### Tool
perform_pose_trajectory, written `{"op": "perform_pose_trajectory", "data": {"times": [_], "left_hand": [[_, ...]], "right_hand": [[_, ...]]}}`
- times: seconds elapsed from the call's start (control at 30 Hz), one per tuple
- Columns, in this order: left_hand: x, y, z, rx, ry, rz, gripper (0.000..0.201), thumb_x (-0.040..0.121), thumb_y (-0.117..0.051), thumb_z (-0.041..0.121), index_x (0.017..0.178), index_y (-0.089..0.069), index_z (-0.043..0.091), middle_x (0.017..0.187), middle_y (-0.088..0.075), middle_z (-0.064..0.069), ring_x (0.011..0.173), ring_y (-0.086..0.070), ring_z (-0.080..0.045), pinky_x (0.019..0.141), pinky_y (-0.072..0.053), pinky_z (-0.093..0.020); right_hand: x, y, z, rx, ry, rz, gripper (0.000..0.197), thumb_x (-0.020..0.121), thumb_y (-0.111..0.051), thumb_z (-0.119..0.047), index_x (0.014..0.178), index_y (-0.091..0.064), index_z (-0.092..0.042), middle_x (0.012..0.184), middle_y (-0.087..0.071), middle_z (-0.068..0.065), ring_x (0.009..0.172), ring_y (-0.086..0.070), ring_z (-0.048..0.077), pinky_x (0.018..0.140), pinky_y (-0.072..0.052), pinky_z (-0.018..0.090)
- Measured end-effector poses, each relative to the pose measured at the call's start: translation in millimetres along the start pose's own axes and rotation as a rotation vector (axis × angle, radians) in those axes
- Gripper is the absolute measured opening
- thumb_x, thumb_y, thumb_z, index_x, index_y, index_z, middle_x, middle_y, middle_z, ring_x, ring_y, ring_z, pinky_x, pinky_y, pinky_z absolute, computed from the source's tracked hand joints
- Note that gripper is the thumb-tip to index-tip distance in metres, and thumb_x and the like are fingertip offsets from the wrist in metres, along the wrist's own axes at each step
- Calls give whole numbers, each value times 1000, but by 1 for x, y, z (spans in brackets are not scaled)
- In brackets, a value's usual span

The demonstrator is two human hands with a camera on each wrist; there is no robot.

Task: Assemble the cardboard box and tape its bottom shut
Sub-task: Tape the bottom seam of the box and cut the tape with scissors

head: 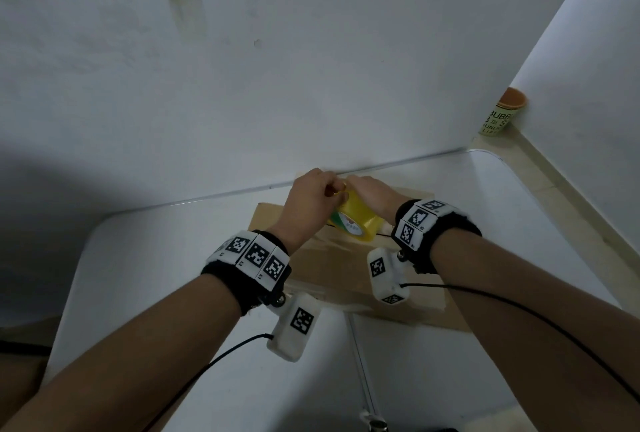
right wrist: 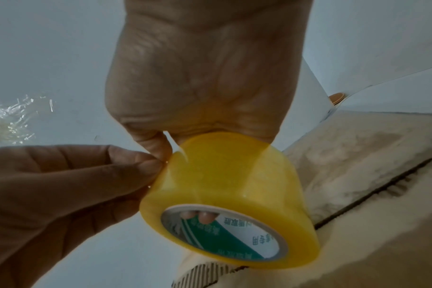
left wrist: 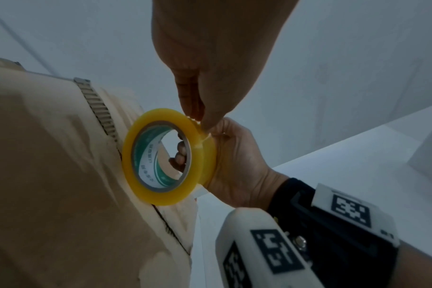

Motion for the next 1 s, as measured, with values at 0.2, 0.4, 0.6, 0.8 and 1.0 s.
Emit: {"op": "perform_pose_trajectory", "data": {"times": [0.2,0.4,0.6,0.8,1.0], "left_hand": [[9,-4,5,45,29,-18,10,85,-66,13,86,-69,4,90,-68,-8,87,-63,-21,77,-50,-33],[14,-4,10,88,58,-42,12,87,-63,17,91,-69,7,96,-70,-6,92,-63,-19,76,-46,-26],[16,-6,10,164,53,-117,20,89,-60,20,96,-68,2,98,-68,-9,89,-59,-20,71,-43,-27],[13,-1,2,189,-5,-109,14,89,-57,15,91,-59,2,94,-63,-15,85,-57,-27,69,-41,-31],[15,13,-9,290,-16,-35,14,89,-53,11,96,-54,-1,96,-58,-17,84,-55,-32,70,-38,-34]], "right_hand": [[-3,5,4,149,-11,57,38,102,-26,-17,64,-27,-24,71,-32,-5,79,-35,19,78,-26,32],[-3,6,10,258,-32,60,36,101,-26,-18,65,-32,-23,70,-33,-6,77,-38,17,77,-29,31],[-2,0,8,234,4,31,35,102,-25,-19,68,-34,-20,75,-41,-3,86,-39,20,73,-31,30],[-9,0,13,428,43,-33,27,98,-45,-35,95,-65,-18,86,-69,1,75,-65,14,60,-50,15],[-8,4,2,162,140,26,44,95,-45,-50,124,-63,-22,121,-65,4,111,-60,22,102,-44,42]]}}
Point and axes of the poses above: each hand's wrist, its own x-axis towards the middle knuckle, its own y-axis out of the back of the hand, z = x × y, the point moved 8 cm from there along x, towards the middle knuckle
